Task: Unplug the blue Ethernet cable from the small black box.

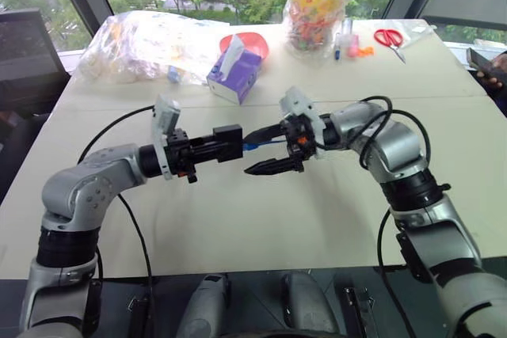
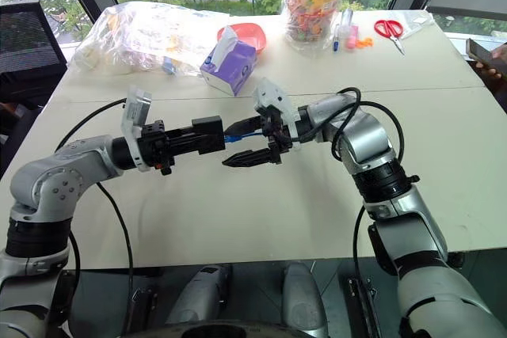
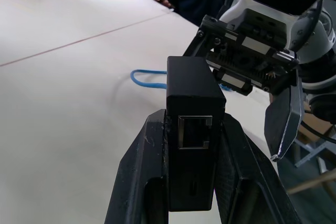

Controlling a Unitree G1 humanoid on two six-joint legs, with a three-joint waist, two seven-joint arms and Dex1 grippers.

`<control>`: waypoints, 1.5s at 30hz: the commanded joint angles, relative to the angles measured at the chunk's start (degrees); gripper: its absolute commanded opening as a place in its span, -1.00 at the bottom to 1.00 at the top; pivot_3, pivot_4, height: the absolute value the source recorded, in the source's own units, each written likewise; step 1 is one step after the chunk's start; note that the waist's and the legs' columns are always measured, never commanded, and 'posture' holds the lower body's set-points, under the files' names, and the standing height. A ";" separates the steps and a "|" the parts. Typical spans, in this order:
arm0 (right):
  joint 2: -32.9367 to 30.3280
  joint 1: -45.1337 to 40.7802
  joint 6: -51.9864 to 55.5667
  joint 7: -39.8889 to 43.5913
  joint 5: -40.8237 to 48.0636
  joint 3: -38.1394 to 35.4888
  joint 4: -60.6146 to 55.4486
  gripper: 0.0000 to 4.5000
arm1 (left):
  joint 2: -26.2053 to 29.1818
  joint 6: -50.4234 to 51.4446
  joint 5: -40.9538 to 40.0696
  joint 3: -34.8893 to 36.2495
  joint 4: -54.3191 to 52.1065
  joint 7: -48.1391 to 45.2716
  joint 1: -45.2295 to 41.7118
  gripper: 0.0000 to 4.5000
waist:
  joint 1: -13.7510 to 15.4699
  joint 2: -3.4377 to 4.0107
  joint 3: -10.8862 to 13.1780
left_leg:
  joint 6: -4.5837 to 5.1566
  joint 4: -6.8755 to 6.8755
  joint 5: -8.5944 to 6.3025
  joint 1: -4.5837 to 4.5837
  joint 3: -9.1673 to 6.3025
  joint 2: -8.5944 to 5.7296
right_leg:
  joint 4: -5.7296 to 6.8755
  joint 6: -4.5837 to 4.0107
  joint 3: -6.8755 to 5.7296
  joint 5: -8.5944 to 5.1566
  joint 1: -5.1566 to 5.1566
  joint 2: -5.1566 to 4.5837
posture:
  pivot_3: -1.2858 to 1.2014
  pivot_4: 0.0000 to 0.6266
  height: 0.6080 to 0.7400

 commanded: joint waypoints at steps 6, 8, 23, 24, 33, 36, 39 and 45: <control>2.63 -3.74 2.43 1.34 1.26 -0.65 4.24 0.57 | 1.61 0.91 -3.37 3.38 -2.87 -0.59 -0.62 -0.77 | 0.02 0.00 0.00 | 0.00 0.00 0.00 -0.01 0.00 0.00 | 0.01 0.00 0.00 0.00 -0.02 0.00 | 0.03 -0.52 0.80; 2.67 -4.06 1.53 1.73 0.25 -0.08 5.47 0.57 | 1.83 1.26 -3.75 3.71 -3.31 -0.75 -0.45 -0.77 | 0.02 0.00 0.00 | 0.00 -0.01 0.00 -0.01 0.01 0.00 | 0.01 0.00 0.00 0.00 -0.02 0.00 | 0.03 -0.52 0.80; 2.18 -8.63 1.50 7.07 -0.48 -2.25 16.98 0.46 | 4.11 1.42 -6.15 4.83 -5.64 -0.56 2.12 -0.77 | -0.04 0.00 0.01 | -0.01 -0.05 0.00 -0.03 0.03 0.00 | 0.01 0.01 0.01 0.00 -0.07 0.00 | 0.03 -0.52 0.80; 2.00 -8.60 1.90 7.59 -0.35 -2.38 16.66 0.35 | 4.15 1.37 -6.11 4.85 -5.64 -0.54 2.23 -0.77 | -0.04 0.00 0.01 | -0.01 -0.05 0.00 -0.03 0.03 0.00 | 0.01 0.01 0.01 0.00 -0.07 0.00 | 0.03 -0.52 0.80; 1.20 -6.67 7.56 9.15 1.79 -2.34 9.85 -0.68 | 4.16 0.83 -5.56 4.64 -5.07 -0.57 2.04 -0.77 | -0.08 0.01 0.01 | -0.01 -0.07 -0.01 -0.03 0.02 0.00 | 0.01 0.01 0.01 0.00 -0.08 0.00 | 0.03 -0.52 0.80; 1.45 -6.27 9.15 8.59 2.55 -2.45 7.90 -0.68 | 3.97 0.70 -5.51 4.59 -4.74 -0.62 1.65 -0.77 | 0.00 0.01 0.01 | -0.01 -0.07 -0.01 -0.04 0.03 0.00 | 0.01 0.01 0.01 0.00 -0.08 0.00 | 0.03 -0.52 0.80; 1.88 -5.67 10.04 8.10 2.83 -2.34 6.39 -0.68 | 3.77 0.58 -5.50 4.52 -4.42 -0.62 1.22 -0.77 | 0.02 0.00 0.01 | -0.01 -0.06 -0.01 -0.04 0.03 0.00 | 0.01 0.01 0.01 0.00 -0.08 0.00 | 0.03 -0.52 0.80; 3.05 -5.58 10.04 6.47 2.69 -2.44 6.27 -0.28 | 3.49 0.59 -5.59 4.52 -4.51 -0.44 0.92 -0.77 | -0.07 0.01 0.01 | -0.01 -0.07 -0.01 -0.04 0.03 0.01 | 0.01 0.01 0.01 0.00 -0.09 0.00 | 0.03 -0.52 0.80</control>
